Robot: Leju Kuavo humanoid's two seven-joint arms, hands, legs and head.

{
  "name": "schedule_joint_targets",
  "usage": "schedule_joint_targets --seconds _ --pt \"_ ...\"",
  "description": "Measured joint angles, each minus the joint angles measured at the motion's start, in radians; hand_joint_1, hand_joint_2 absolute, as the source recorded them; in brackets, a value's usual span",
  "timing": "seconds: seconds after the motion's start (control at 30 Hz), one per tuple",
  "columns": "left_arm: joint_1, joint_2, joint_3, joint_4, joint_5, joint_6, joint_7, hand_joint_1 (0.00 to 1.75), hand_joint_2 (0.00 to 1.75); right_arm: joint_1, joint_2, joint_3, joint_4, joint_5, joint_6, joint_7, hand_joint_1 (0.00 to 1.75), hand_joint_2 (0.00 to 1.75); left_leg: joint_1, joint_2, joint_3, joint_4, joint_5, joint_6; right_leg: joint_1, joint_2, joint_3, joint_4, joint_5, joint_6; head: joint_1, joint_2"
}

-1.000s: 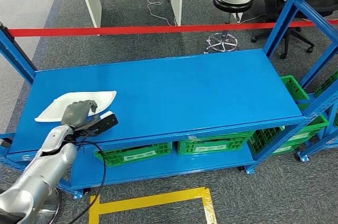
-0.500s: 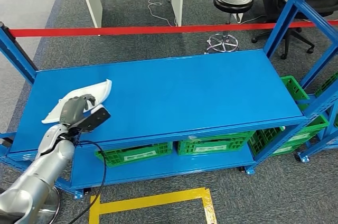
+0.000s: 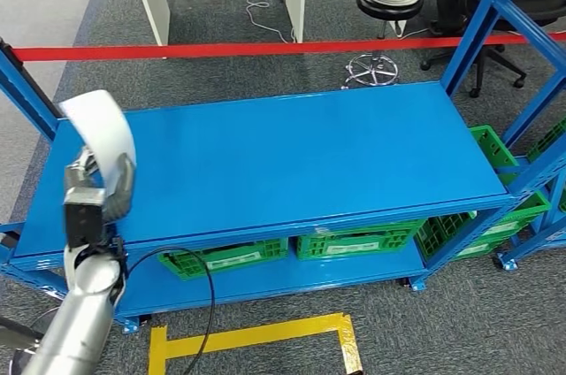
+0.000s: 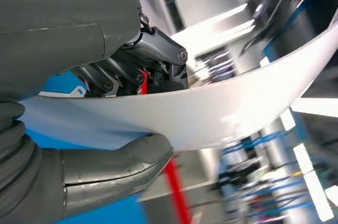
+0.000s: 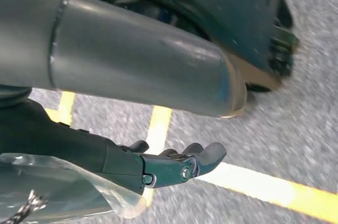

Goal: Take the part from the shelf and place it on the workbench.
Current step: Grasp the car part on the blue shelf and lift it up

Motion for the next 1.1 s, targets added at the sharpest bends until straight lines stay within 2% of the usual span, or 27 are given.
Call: schedule_joint_targets --seconds 0.13,0.27,0.57,0.77,1.1 --pt "0.058 0.001 0.000 -0.155 0.023 0.013 -0.013 1.75 1.75 0.001 0.006 0.000 0.000 -0.003 -0.020 -0.034 0.00 0.00 0.000 0.000 -0.001 0.000 0.000 0.000 0.000 -0.001 0.000 0.000 0.000 0.000 0.000 0.000" --pt "0.103 0.004 0.000 -0.288 0.058 0.052 -0.062 1.75 1.75 0.003 0.010 -0.002 0.000 -0.023 -0.024 -0.071 0.00 0.00 0.000 0.000 0.000 0.000 0.000 0.000 0.000 0.000 0.000 0.000 0.000 0.000 0.000 0.000" --pt "0.182 0.039 -0.002 -0.566 0.098 0.065 -0.106 1.75 1.75 -0.002 0.017 -0.050 0.000 -0.107 0.065 -0.053 0.00 0.00 0.000 0.000 0.000 0.000 0.000 0.000 0.000 0.000 0.000 0.000 0.000 0.000 0.000 0.000" --pt "0.223 0.062 -0.021 -0.638 0.081 0.044 -0.112 1.75 1.75 -0.002 0.019 -0.060 0.000 -0.103 0.073 -0.050 0.00 0.00 0.000 0.000 0.000 0.000 0.000 0.000 0.000 -0.001 0.000 0.000 0.000 0.000 0.000 0.000" --pt "0.238 0.092 -0.072 -0.658 0.096 -0.039 -0.083 1.75 1.75 0.000 0.022 -0.060 0.000 -0.072 0.089 -0.017 0.00 0.00 0.000 0.000 0.000 0.000 0.000 0.000 0.000 0.000 0.000 0.000 0.000 0.000 0.000 0.000"
